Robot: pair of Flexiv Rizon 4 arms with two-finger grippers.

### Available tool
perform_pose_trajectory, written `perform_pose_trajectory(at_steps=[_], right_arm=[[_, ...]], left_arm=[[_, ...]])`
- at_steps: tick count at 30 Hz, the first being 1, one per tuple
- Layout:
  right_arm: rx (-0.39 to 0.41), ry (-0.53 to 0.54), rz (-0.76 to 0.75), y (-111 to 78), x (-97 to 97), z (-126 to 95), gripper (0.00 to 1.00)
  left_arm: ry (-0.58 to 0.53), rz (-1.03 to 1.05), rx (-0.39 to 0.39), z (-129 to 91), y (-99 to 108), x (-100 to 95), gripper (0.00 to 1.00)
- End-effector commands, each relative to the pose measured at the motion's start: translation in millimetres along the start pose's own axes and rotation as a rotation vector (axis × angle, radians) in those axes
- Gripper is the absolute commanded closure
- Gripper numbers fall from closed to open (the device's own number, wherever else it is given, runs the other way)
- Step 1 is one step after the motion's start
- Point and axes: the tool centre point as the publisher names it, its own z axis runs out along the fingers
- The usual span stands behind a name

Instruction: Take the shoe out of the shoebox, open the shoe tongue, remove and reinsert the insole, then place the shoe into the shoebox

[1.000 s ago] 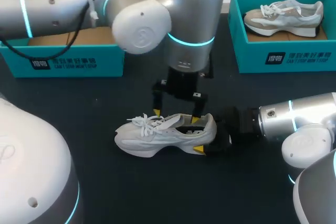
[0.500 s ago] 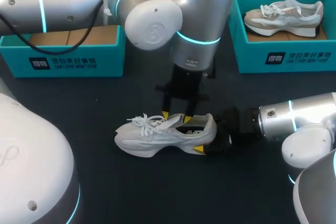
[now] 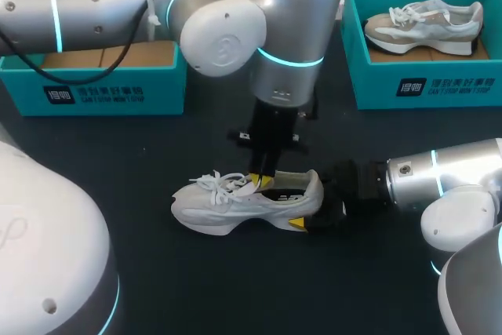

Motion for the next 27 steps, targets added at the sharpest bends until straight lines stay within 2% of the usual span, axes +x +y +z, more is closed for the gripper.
perform_pose_trajectory(at_steps=[1,12,20,23,27], right_arm=[[0.005,-0.002,-0.001,-5.3,-3.4,10.6,1.0],[0.005,-0.002,-0.001,-5.3,-3.4,10.6,1.0],[0.005,-0.002,-0.001,-5.3,-3.4,10.6,1.0],[0.005,-0.002,-0.001,-5.3,-3.4,10.6,1.0],[0.005,-0.002,-0.001,-5.3,-3.4,10.6,1.0]], left_arm=[[0.037,-0.004,0.032,-4.9,12.5,-13.6,1.0],[0.128,-0.107,0.087,-7.7,38.9,-42.1,1.0],[0.179,-0.223,0.112,-10.6,32.9,-70.4,1.0],[0.203,-0.278,0.125,-12.3,37.8,-81.7,1.0],[0.211,-0.339,0.117,-5.4,36.3,-93.3,1.0]])
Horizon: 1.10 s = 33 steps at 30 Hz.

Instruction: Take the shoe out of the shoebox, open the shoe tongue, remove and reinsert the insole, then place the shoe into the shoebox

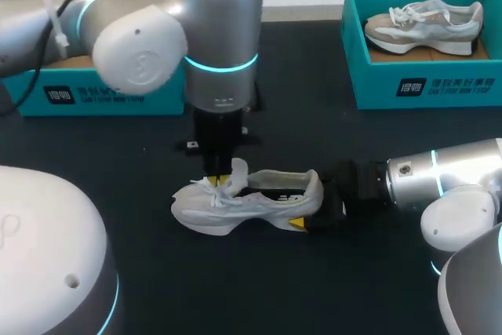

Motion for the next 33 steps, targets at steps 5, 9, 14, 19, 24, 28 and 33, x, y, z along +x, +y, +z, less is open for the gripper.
perform_pose_trajectory(at_steps=[5,9,14,19,24,28,33], right_arm=[[0.005,-0.002,0.0,-5.3,-3.3,10.6,1.0],[0.005,-0.002,0.0,-5.3,-3.3,10.6,1.0],[0.005,-0.002,0.0,-5.3,-3.3,10.6,1.0],[0.005,-0.002,0.0,-5.3,-3.3,10.6,1.0],[0.005,-0.002,0.0,-5.3,-3.3,10.6,1.0],[0.005,-0.002,0.0,-5.3,-3.3,10.6,1.0],[0.005,-0.002,0.0,-5.3,-3.3,10.6,1.0]], left_arm=[[0.1,-0.086,-0.014,17.8,-6.7,-36.4,1.0],[0.087,-0.124,-0.046,32.1,-15.9,-44.1,1.0],[0.061,-0.156,-0.079,52.3,-21.3,-48.3,1.0],[0.035,-0.179,-0.119,73.7,-23.0,-50.2,1.0],[0.009,-0.194,-0.148,88.4,-20.5,-54.8,1.0],[0.036,-0.198,-0.178,85.3,-13.2,-63.1,1.0],[0.043,-0.193,-0.183,79.4,-4.7,-67.1,0.51]])
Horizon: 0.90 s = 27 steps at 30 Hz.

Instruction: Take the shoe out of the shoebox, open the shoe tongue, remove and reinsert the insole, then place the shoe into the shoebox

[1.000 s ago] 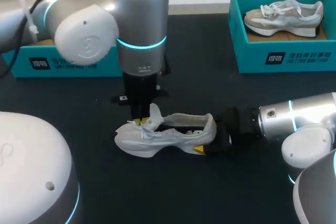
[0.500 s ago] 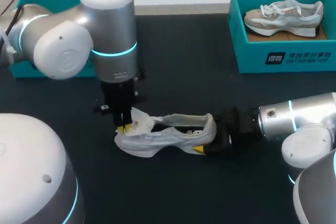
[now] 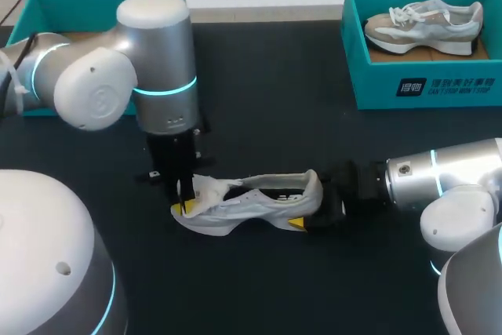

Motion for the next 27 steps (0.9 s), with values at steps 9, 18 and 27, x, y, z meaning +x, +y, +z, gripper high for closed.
perform_pose_trajectory(at_steps=[9,18,27], right_arm=[[0.005,-0.002,0.0,-5.5,-3.0,10.0,1.0],[0.005,-0.002,0.0,-5.5,-3.0,10.0,1.0],[0.005,-0.002,0.0,-5.5,-3.0,10.0,1.0]], left_arm=[[0.111,0.104,0.069,-60.4,14.1,-5.5,0.0],[0.006,0.81,0.151,-138.6,16.7,38.7,0.0],[-0.377,1.746,0.286,-157.6,34.8,82.7,0.0]])
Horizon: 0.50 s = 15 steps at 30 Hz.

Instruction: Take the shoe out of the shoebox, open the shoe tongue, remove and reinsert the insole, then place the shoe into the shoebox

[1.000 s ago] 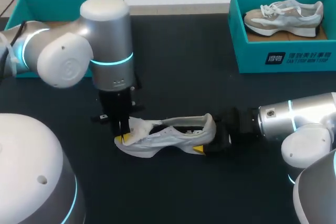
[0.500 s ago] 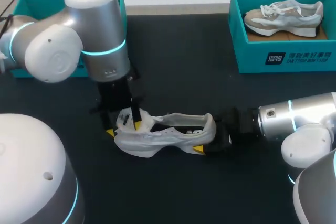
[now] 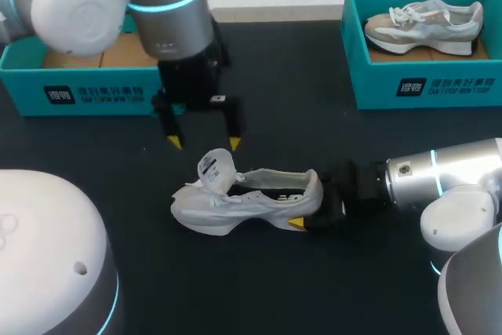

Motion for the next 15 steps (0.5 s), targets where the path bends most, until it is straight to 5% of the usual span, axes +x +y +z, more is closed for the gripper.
perform_pose_trajectory(at_steps=[1,6,7,8,9,15], right_arm=[[0.005,-0.002,0.0,-5.4,-2.9,10.0,1.0],[0.005,-0.002,0.0,-5.4,-2.9,10.0,1.0],[0.005,-0.002,0.0,-5.4,-2.9,10.0,1.0],[0.005,-0.002,0.0,-5.4,-2.9,10.0,1.0],[0.005,-0.002,0.0,-5.4,-2.9,10.0,1.0],[0.005,-0.002,0.0,-5.4,-2.9,10.0,1.0]], left_arm=[[-0.393,1.267,-0.028,-3.2,-9.1,31.4,0.0],[-0.411,1.515,0.03,-9.5,-0.6,55.9,0.0],[-0.406,1.552,0.034,-8.8,1.3,59.6,0.14],[-0.395,1.574,0.032,-8.0,1.0,64.1,0.82],[-0.381,1.61,0.037,-7.0,1.5,67.6,1.0],[-0.311,1.752,0.056,4.5,2.3,82.5,1.0]])
